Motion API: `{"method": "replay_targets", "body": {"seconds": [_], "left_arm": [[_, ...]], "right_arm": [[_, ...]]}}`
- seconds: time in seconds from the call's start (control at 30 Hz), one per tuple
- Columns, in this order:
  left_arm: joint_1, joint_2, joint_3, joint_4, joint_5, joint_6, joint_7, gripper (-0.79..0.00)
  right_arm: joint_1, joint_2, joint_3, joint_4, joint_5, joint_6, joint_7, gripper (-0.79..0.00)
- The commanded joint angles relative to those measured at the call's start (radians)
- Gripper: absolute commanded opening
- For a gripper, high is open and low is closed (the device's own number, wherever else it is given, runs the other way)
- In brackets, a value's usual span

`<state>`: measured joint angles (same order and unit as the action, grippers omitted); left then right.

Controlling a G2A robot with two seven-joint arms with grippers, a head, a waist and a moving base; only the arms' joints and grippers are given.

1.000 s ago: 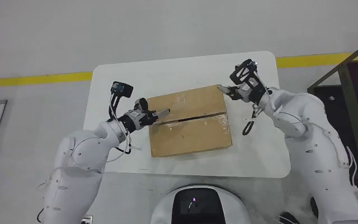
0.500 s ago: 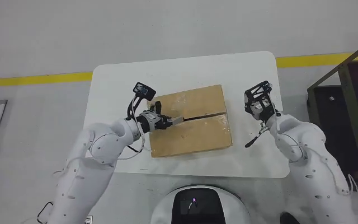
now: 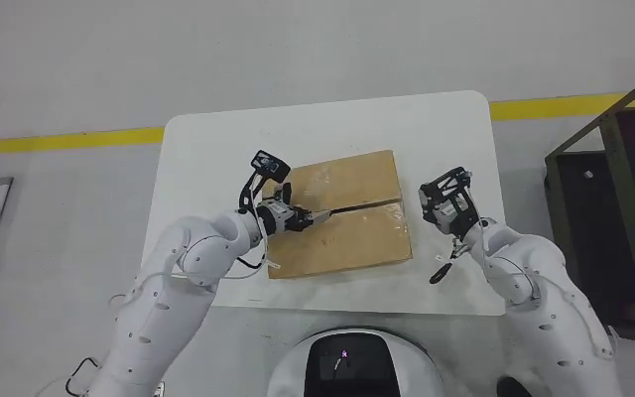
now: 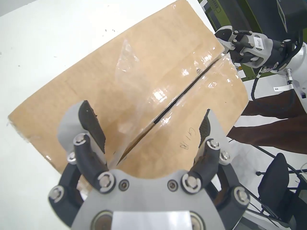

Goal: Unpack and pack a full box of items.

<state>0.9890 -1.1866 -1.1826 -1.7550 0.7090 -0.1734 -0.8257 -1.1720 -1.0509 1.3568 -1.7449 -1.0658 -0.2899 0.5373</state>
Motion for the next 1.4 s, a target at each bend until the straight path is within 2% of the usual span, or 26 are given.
{"method": "replay_targets", "body": {"seconds": [0.0, 0.07, 0.13, 0.17, 0.37, 0.53, 0.7, 1.1, 1.17, 1.2, 1.23, 1.27, 1.3, 1.33, 1.37], "left_arm": [[-0.004, -0.001, 0.007, 0.006, 0.001, 0.003, 0.006, -0.102], [-0.007, -0.001, 0.011, 0.012, 0.005, 0.008, 0.012, -0.151], [-0.008, -0.001, 0.013, 0.014, 0.012, 0.012, 0.017, -0.4], [-0.008, -0.001, 0.013, 0.014, 0.012, 0.013, 0.018, -0.422], [0.001, 0.0, 0.014, -0.024, -0.008, 0.014, 0.001, -0.453], [0.007, 0.0, 0.023, -0.049, -0.018, 0.016, 0.0, -0.514], [0.013, 0.0, 0.036, -0.066, -0.025, 0.017, -0.002, -0.508], [0.01, -0.004, 0.077, -0.101, -0.021, 0.023, 0.004, -0.671], [0.008, -0.005, 0.08, -0.113, -0.022, 0.026, 0.01, -0.662], [0.008, -0.005, 0.08, -0.121, -0.021, 0.03, 0.012, -0.622], [0.009, -0.005, 0.078, -0.128, -0.02, 0.035, 0.016, -0.425], [0.01, -0.005, 0.074, -0.136, -0.019, 0.04, 0.018, -0.372], [0.011, -0.004, 0.067, -0.144, -0.02, 0.046, 0.022, -0.372], [0.014, -0.003, 0.058, -0.154, -0.022, 0.054, 0.027, -0.339], [0.018, -0.002, 0.048, -0.163, -0.025, 0.06, 0.028, -0.262]], "right_arm": [[-0.003, -0.001, -0.005, -0.005, -0.004, 0.0, 0.0, -0.785], [-0.006, -0.001, -0.008, -0.009, -0.007, 0.0, 0.003, -0.785], [-0.009, -0.001, -0.009, -0.014, -0.01, -0.002, 0.007, -0.785], [-0.009, -0.001, -0.009, -0.015, -0.01, -0.002, 0.008, -0.785], [-0.007, -0.001, -0.003, -0.015, -0.019, -0.001, 0.019, -0.785], [0.0, -0.002, -0.001, -0.013, -0.026, 0.003, 0.027, -0.785], [0.003, -0.003, -0.004, -0.016, -0.03, 0.005, 0.031, -0.785], [-0.013, -0.002, 0.014, -0.033, -0.032, 0.009, 0.039, -0.785], [-0.016, -0.002, 0.017, -0.038, -0.031, 0.009, 0.041, -0.785], [-0.016, -0.002, 0.02, -0.04, -0.029, 0.009, 0.041, -0.785], [-0.017, -0.002, 0.023, -0.042, -0.025, 0.009, 0.04, -0.785], [-0.016, -0.001, 0.027, -0.044, -0.022, 0.008, 0.042, -0.785], [-0.015, -0.001, 0.032, -0.049, -0.017, 0.006, 0.046, -0.785], [-0.014, 0.0, 0.039, -0.054, -0.011, 0.004, 0.048, -0.785], [-0.014, 0.001, 0.046, -0.058, -0.007, 0.0, 0.05, -0.785]]}}
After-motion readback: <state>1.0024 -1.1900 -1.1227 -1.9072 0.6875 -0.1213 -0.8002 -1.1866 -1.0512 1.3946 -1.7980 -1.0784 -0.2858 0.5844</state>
